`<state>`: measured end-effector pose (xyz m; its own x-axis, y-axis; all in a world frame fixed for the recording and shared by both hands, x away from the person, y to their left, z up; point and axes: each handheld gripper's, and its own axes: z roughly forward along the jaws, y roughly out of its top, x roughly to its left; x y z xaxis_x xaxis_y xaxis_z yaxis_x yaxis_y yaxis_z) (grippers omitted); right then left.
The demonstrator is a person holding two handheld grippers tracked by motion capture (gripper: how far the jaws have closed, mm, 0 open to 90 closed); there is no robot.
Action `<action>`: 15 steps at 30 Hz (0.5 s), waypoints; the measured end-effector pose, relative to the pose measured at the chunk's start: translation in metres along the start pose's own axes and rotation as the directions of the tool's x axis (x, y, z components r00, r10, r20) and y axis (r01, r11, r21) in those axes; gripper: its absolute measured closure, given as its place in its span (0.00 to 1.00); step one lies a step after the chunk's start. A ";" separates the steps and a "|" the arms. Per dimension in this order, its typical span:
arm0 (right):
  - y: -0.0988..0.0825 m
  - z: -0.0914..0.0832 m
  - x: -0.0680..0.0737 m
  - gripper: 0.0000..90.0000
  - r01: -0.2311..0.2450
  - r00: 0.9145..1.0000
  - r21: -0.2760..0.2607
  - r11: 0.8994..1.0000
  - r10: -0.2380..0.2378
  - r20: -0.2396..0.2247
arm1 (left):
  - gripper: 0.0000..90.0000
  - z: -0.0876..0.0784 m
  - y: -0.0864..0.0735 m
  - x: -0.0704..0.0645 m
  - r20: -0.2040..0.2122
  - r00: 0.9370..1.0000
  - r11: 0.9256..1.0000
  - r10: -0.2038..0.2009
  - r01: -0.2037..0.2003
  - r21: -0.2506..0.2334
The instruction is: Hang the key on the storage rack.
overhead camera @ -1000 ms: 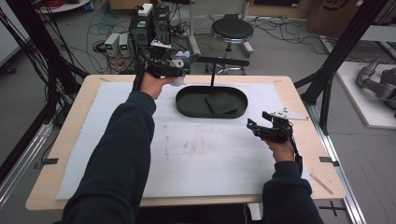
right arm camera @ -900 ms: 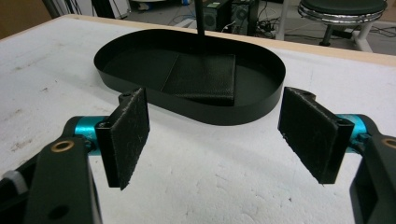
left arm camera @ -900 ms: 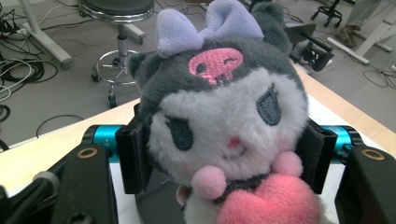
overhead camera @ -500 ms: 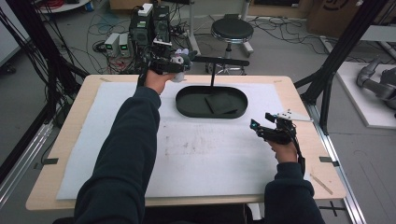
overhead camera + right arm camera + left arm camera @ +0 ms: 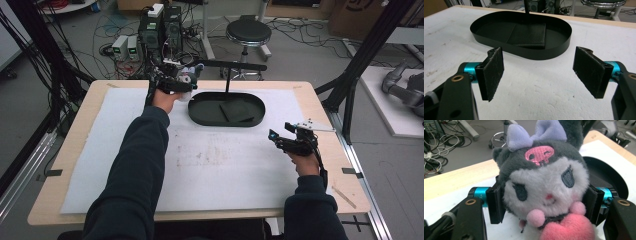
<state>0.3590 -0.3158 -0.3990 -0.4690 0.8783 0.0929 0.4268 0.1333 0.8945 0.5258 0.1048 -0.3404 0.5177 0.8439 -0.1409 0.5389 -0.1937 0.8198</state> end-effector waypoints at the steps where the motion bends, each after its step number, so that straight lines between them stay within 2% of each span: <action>1: 0.000 0.000 0.000 0.28 0.000 1.000 0.002 1.000 0.000 -0.001 | 0.38 0.002 -0.002 -0.001 -0.002 1.000 1.000 0.011 -0.011 0.005; 4: 0.000 0.001 0.000 0.28 0.000 1.000 0.001 1.000 0.000 0.000 | 0.37 0.009 -0.009 -0.006 -0.035 0.998 0.998 0.053 -0.052 0.027; 7: 0.000 0.000 -0.001 0.28 -0.004 1.000 0.002 1.000 0.004 0.001 | 0.36 0.014 -0.015 -0.010 -0.052 0.996 0.997 0.072 -0.070 0.030; 9: 0.000 0.000 -0.001 0.28 0.002 1.000 0.001 1.000 -0.002 0.004 | 0.35 0.015 -0.017 -0.013 -0.059 0.995 0.997 0.077 -0.075 0.032; 12: 0.000 0.000 -0.001 0.28 0.004 1.000 0.001 1.000 -0.004 0.006 | 0.30 0.017 -0.023 -0.014 -0.056 0.995 0.995 0.082 -0.078 0.061; 15: 0.000 0.000 0.000 0.28 0.005 1.000 0.004 1.000 -0.005 0.005 | 0.30 0.013 -0.030 -0.012 -0.069 0.995 0.995 0.077 -0.072 0.072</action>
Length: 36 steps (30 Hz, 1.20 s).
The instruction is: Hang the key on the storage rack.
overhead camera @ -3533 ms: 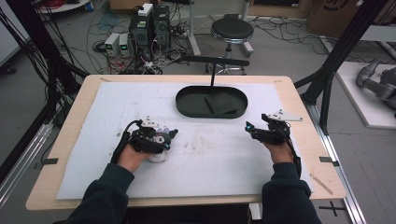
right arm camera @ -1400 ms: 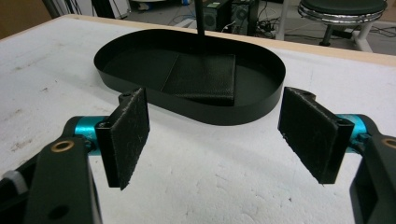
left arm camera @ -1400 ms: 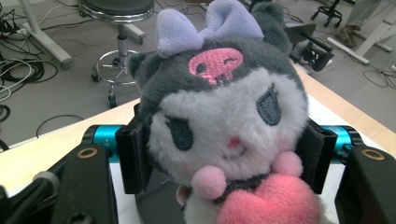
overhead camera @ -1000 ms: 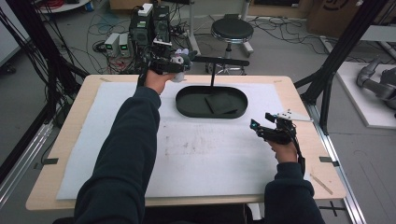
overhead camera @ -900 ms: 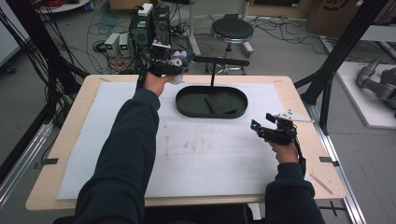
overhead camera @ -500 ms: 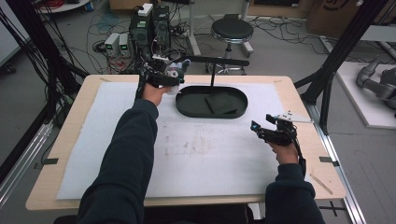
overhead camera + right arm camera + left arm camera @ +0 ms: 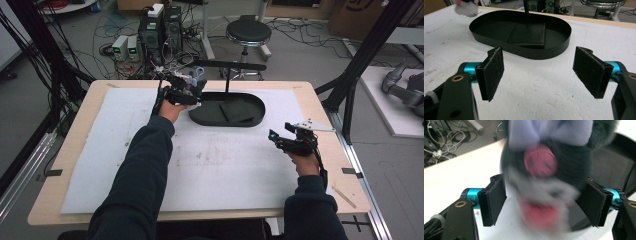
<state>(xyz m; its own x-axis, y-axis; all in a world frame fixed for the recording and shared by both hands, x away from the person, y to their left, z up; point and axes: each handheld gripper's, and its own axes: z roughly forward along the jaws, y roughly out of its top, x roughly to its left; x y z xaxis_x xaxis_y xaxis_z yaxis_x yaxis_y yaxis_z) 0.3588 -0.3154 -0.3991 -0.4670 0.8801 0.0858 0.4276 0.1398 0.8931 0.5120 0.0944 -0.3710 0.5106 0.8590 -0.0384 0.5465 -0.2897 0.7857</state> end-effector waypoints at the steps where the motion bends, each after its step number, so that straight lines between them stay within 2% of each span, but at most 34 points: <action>1: 0.000 0.000 0.000 0.28 0.005 1.000 0.001 1.000 -0.005 -0.002 | 0.30 -0.002 -0.003 0.002 -0.003 1.000 1.000 -0.010 0.010 -0.004; 6: 0.001 -0.001 0.004 0.28 0.015 1.000 -0.001 1.000 -0.015 -0.001 | 0.30 -0.016 -0.012 0.011 0.001 0.999 0.998 -0.050 0.050 -0.032; 10: 0.001 0.000 0.005 0.28 0.025 1.000 0.003 1.000 -0.025 0.000 | 0.30 -0.034 -0.019 0.013 -0.003 0.998 0.994 -0.065 0.065 -0.091; 12: 0.001 -0.001 0.005 0.28 0.030 1.000 0.004 1.000 -0.030 -0.001 | 0.30 -0.043 -0.024 0.014 0.012 0.997 0.988 -0.078 0.079 -0.130; 15: 0.001 -0.003 0.004 0.28 0.046 0.999 0.001 0.999 -0.046 0.007 | 0.28 -0.058 -0.031 0.013 0.042 0.996 0.979 -0.081 0.087 -0.185; 19: 0.002 -0.006 0.003 0.27 0.079 0.997 0.000 0.997 -0.079 0.014 | 0.27 -0.078 -0.044 0.012 0.064 0.997 0.968 -0.047 0.061 -0.244; 22: 0.002 -0.008 0.003 0.25 0.093 0.996 -0.004 0.996 -0.093 0.015 | 0.27 -0.096 -0.056 0.012 0.075 0.997 0.953 -0.019 0.041 -0.299; 27: 0.002 -0.008 0.005 0.24 0.112 0.994 -0.002 0.994 -0.112 0.018 | 0.27 -0.120 -0.072 0.013 0.087 0.996 0.928 -0.003 0.035 -0.371; 32: 0.002 -0.008 0.008 0.24 0.141 0.990 0.014 0.990 -0.141 0.030 | 0.27 -0.136 -0.088 0.013 0.092 0.996 0.909 0.011 0.028 -0.417; 36: 0.002 -0.009 0.010 0.24 0.158 0.987 0.021 0.987 -0.158 0.033 | 0.27 -0.143 -0.096 0.012 0.083 0.996 0.901 0.026 0.013 -0.434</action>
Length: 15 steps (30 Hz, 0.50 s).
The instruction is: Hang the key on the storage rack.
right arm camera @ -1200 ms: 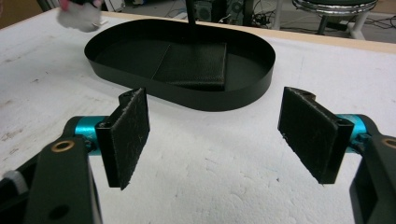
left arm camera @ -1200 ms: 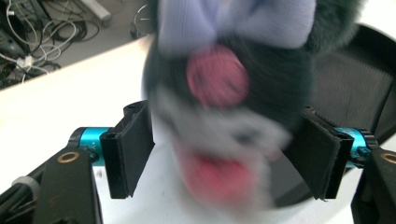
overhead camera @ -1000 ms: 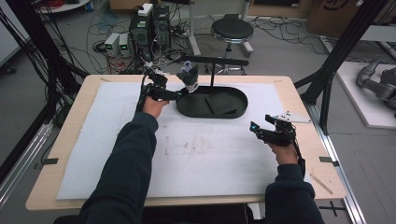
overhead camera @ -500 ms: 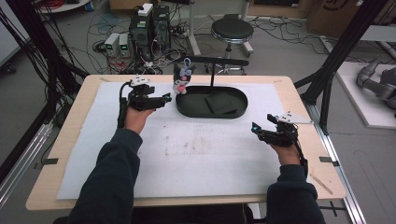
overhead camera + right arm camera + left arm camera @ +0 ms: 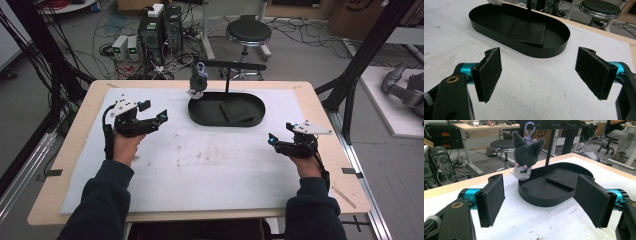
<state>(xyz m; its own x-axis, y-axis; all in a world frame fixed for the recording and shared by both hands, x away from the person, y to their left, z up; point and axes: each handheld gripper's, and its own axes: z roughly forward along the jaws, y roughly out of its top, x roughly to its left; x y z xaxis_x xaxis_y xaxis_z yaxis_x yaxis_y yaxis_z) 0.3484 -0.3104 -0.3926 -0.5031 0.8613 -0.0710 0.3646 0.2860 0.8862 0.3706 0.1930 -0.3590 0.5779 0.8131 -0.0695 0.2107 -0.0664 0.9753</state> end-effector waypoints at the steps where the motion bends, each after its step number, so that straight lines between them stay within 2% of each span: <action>1: 0.000 0.000 0.000 0.24 0.002 1.000 0.000 1.000 -0.002 0.001 | 0.27 -0.002 -0.001 0.000 0.000 1.000 1.000 0.003 -0.003 -0.004; 4: 0.000 0.000 0.001 0.24 0.011 1.000 0.005 1.000 -0.011 -0.001 | 0.27 -0.009 -0.006 -0.001 0.007 1.000 1.000 0.005 -0.005 -0.011; 15: -0.001 0.000 0.000 0.24 0.015 1.000 0.007 1.000 -0.015 0.004 | 0.27 -0.025 -0.024 0.007 -0.012 1.000 1.000 -0.007 0.006 -0.007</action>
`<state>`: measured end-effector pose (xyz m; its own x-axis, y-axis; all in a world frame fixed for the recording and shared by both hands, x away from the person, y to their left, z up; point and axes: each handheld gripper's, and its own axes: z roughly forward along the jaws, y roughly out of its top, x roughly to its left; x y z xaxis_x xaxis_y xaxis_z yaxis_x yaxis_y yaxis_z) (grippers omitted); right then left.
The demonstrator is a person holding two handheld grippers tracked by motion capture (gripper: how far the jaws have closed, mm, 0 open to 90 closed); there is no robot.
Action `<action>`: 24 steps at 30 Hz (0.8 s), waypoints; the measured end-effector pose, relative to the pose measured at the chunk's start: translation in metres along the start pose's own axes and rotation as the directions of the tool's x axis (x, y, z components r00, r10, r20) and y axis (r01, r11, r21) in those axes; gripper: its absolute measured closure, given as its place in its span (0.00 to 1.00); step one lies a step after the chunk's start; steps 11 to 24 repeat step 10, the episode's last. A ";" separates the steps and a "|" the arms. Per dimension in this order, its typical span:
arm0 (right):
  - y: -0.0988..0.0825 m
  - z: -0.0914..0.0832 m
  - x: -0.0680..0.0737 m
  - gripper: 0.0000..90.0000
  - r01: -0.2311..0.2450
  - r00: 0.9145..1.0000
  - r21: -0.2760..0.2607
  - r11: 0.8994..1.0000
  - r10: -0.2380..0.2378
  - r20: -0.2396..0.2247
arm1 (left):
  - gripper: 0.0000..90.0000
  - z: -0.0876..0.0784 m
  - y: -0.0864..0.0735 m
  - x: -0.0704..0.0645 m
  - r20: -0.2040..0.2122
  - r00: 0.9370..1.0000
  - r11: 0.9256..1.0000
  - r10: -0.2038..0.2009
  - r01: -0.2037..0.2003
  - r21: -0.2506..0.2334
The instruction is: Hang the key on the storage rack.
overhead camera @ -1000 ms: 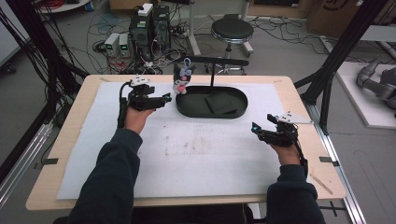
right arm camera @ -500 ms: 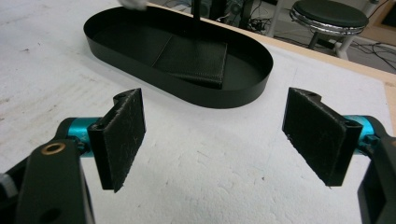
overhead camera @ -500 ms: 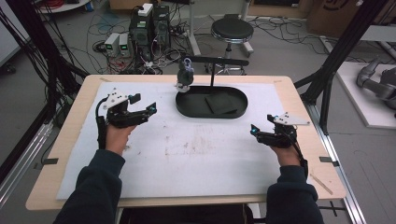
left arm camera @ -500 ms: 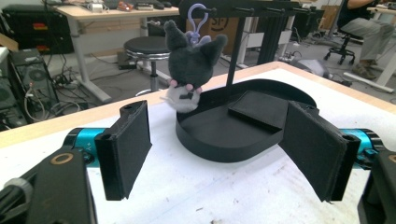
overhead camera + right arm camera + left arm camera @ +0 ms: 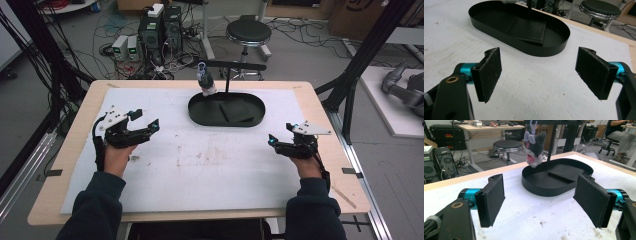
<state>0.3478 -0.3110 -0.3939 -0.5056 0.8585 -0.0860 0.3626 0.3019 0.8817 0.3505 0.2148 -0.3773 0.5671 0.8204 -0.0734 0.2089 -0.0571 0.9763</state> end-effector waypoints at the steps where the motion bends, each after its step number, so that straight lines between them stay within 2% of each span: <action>1: 0.000 0.000 0.000 0.24 0.000 1.000 0.000 1.000 0.000 -0.001 | 0.27 -0.001 -0.001 0.001 -0.003 1.000 1.000 -0.003 0.003 -0.001; 10: 0.000 0.001 0.000 0.24 0.002 1.000 -0.004 1.000 -0.002 0.001 | 0.27 -0.008 -0.013 0.009 -0.020 0.999 1.000 -0.027 0.027 -0.008; 24: 0.000 0.001 0.000 0.24 0.002 1.000 -0.004 1.000 -0.002 0.001 | 0.27 -0.008 -0.013 0.009 -0.020 0.999 1.000 -0.027 0.027 -0.008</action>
